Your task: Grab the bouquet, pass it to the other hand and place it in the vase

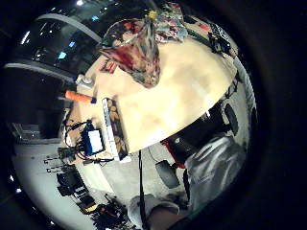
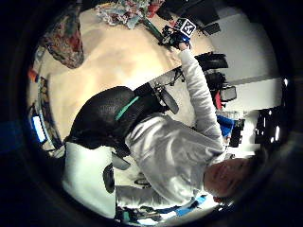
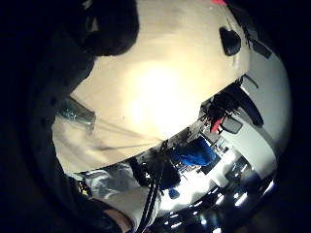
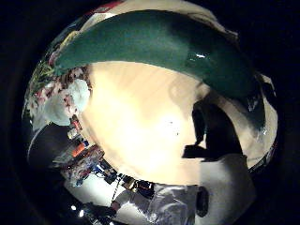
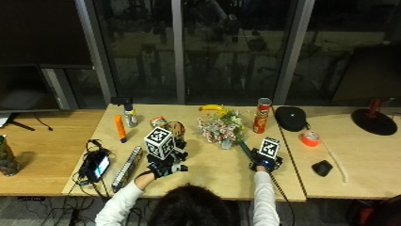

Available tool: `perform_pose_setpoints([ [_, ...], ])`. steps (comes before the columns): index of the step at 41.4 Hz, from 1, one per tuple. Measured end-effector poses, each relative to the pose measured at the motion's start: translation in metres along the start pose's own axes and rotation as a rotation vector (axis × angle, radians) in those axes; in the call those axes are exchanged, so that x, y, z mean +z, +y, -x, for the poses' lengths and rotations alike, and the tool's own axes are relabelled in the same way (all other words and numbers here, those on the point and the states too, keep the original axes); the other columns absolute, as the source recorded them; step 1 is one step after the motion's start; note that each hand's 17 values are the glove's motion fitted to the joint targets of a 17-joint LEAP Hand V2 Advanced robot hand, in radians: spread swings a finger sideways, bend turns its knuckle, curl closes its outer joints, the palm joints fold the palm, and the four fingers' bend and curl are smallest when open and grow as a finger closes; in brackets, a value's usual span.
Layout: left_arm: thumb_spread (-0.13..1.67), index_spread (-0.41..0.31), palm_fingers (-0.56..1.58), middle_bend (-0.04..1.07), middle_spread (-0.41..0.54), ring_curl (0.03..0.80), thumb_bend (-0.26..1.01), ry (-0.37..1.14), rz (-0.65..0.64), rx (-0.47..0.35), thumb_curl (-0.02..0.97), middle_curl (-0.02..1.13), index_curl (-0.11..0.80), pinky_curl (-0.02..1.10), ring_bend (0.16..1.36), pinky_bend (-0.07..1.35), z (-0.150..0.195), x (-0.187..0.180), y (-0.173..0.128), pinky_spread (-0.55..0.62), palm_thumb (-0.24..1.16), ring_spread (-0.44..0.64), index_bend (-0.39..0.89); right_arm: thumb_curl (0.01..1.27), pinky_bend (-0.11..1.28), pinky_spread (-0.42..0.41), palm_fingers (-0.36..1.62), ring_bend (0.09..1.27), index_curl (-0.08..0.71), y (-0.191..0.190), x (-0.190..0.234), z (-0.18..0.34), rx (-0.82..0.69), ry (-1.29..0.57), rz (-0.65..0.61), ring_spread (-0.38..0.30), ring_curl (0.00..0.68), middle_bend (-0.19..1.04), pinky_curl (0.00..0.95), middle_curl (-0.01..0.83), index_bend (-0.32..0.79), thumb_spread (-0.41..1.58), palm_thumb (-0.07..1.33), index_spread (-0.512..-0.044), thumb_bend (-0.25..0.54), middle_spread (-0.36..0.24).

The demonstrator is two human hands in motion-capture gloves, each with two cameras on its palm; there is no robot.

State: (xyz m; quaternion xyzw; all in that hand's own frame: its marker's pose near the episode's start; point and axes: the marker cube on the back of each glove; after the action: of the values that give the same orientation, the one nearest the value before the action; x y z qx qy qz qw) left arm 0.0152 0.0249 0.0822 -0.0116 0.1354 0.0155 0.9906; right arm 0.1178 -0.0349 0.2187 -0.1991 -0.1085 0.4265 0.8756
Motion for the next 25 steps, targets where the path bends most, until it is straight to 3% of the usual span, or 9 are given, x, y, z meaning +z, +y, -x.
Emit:
perform_pose_setpoints([
  [2,0.99,0.055,0.05,0.21,0.283,0.234,-0.03,0.013,0.012,0.001,0.295,0.33,0.291,0.31,0.51,0.27,-0.001,0.001,0.001,0.43,0.29,0.46,0.15,0.46,0.86,0.082,0.46,0.74,0.052,0.000,0.001,0.005,-0.017,0.007,-0.010,-0.036,0.367,0.40,0.368,0.426,0.10,1.06,0.83,-0.152,-0.004,0.003],
  [3,0.99,0.055,0.05,0.21,0.283,0.234,-0.03,0.019,0.016,0.002,0.295,0.33,0.291,0.31,0.51,0.26,-0.001,0.001,0.001,0.43,0.29,0.46,0.15,0.46,0.86,0.027,0.54,0.72,0.082,0.001,0.001,0.007,-0.019,0.015,-0.018,-0.056,0.363,0.38,0.367,0.422,0.18,1.05,0.86,-0.174,0.011,-0.010],
  [5,0.99,0.055,0.05,0.21,0.283,0.234,-0.03,0.024,0.019,0.005,0.296,0.33,0.292,0.31,0.51,0.26,-0.002,0.002,0.001,0.43,0.29,0.46,0.15,0.45,0.84,-0.004,0.57,0.69,0.093,0.003,0.001,0.012,0.001,0.050,-0.036,-0.065,0.349,0.35,0.349,0.414,0.16,1.05,0.88,-0.185,0.008,-0.020],
  [6,1.00,0.054,0.06,0.21,0.283,0.234,-0.03,0.023,0.018,0.007,0.296,0.33,0.292,0.31,0.51,0.27,-0.003,0.002,0.002,0.43,0.29,0.46,0.15,0.45,0.87,-0.078,0.73,0.71,0.122,0.005,0.002,0.014,0.018,0.075,-0.044,-0.100,0.362,0.33,0.365,0.411,0.20,1.04,0.91,-0.200,0.017,-0.041],
  [14,1.00,0.050,0.06,0.22,0.279,0.237,-0.03,-0.014,0.030,-0.012,0.296,0.34,0.291,0.32,0.50,0.26,-0.002,0.003,0.011,0.43,0.30,0.45,0.15,0.48,0.57,-0.184,1.07,0.70,0.230,0.015,0.007,0.028,0.038,0.169,0.066,-0.196,0.381,0.39,0.297,0.453,0.25,1.06,1.04,-0.242,0.055,-0.126],
  [21,1.01,0.045,0.08,0.23,0.266,0.239,-0.02,-0.030,0.066,-0.034,0.296,0.34,0.288,0.32,0.50,0.26,0.006,0.008,0.015,0.42,0.31,0.45,0.14,0.50,0.60,-0.233,1.13,0.64,0.280,0.014,0.002,0.034,-0.012,0.111,0.051,-0.210,0.402,0.34,0.325,0.473,0.17,1.08,1.06,-0.255,0.047,-0.162],
  [23,1.03,0.040,0.09,0.23,0.263,0.240,-0.01,-0.025,0.070,-0.042,0.298,0.35,0.287,0.32,0.50,0.26,0.009,0.010,0.015,0.43,0.32,0.45,0.14,0.51,0.65,-0.261,1.23,0.73,0.258,0.011,0.005,0.037,-0.029,0.046,0.025,-0.219,0.426,0.33,0.350,0.474,0.08,1.05,1.05,-0.253,0.030,-0.162],
  [24,1.02,0.039,0.09,0.23,0.264,0.241,-0.02,-0.021,0.073,-0.045,0.298,0.35,0.285,0.32,0.50,0.26,0.009,0.010,0.014,0.43,0.32,0.44,0.14,0.52,0.65,-0.267,1.17,0.70,0.272,0.009,0.006,0.038,-0.031,0.018,-0.003,-0.214,0.418,0.28,0.349,0.462,0.13,1.05,1.06,-0.253,0.030,-0.164],
  [25,1.03,0.038,0.09,0.23,0.258,0.241,-0.02,-0.018,0.076,-0.047,0.298,0.35,0.286,0.32,0.50,0.26,0.009,0.011,0.014,0.42,0.32,0.45,0.14,0.52,0.65,-0.265,1.31,0.76,0.247,0.007,0.007,0.039,-0.030,-0.002,-0.041,-0.217,0.442,0.42,0.359,0.509,0.05,1.09,1.05,-0.254,0.028,-0.164],
])
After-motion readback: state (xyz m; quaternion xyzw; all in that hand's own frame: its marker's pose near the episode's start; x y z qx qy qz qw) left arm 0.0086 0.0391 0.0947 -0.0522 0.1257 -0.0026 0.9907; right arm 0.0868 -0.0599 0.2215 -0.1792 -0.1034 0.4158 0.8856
